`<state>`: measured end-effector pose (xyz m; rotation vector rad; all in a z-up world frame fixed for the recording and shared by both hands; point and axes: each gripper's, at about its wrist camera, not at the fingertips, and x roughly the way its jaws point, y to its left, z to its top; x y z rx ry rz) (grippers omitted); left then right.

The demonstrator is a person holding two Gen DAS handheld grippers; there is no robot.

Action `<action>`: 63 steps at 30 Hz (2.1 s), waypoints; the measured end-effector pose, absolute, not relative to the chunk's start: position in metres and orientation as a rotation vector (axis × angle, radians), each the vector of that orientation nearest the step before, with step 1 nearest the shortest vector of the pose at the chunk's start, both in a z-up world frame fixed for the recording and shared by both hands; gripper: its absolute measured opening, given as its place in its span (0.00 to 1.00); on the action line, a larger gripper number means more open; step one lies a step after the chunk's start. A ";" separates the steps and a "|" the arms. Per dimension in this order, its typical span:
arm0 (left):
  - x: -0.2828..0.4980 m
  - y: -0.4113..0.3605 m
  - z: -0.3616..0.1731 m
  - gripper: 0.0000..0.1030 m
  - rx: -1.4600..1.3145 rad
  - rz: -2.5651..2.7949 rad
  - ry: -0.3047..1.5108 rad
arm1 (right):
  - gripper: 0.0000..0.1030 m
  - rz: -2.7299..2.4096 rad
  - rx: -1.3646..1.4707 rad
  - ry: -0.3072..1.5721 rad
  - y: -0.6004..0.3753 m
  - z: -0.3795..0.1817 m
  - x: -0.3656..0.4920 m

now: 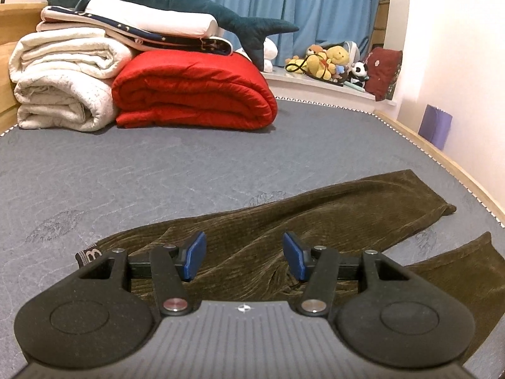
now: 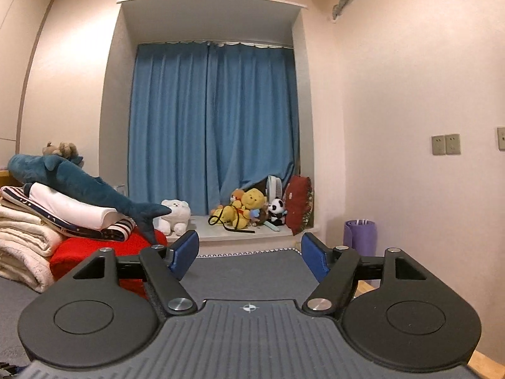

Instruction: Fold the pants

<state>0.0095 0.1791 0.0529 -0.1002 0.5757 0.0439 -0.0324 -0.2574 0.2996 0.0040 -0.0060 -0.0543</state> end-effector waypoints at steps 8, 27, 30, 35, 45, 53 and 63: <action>0.014 0.182 0.041 0.58 -0.065 0.069 0.591 | 0.77 -0.013 0.049 0.053 -0.267 0.210 -0.006; 0.061 0.352 -0.003 0.73 -0.417 0.339 0.700 | 0.67 0.229 -0.152 0.298 -0.202 0.022 0.072; 0.065 0.376 -0.014 0.81 -0.481 0.411 0.714 | 0.70 0.260 -0.126 0.333 -0.203 0.021 0.077; 0.069 0.405 -0.044 0.81 -0.596 0.449 0.777 | 0.70 0.302 -0.098 0.415 -0.203 0.015 0.085; 0.082 0.390 -0.063 0.60 -0.508 0.373 0.868 | 0.73 0.324 -0.121 0.439 -0.200 0.013 0.085; 0.075 0.367 -0.018 0.23 -0.312 0.458 0.655 | 0.73 0.326 -0.130 0.450 -0.192 0.009 0.088; 0.052 0.342 0.013 0.55 -0.261 0.488 0.669 | 0.73 0.322 -0.117 0.458 -0.199 0.009 0.087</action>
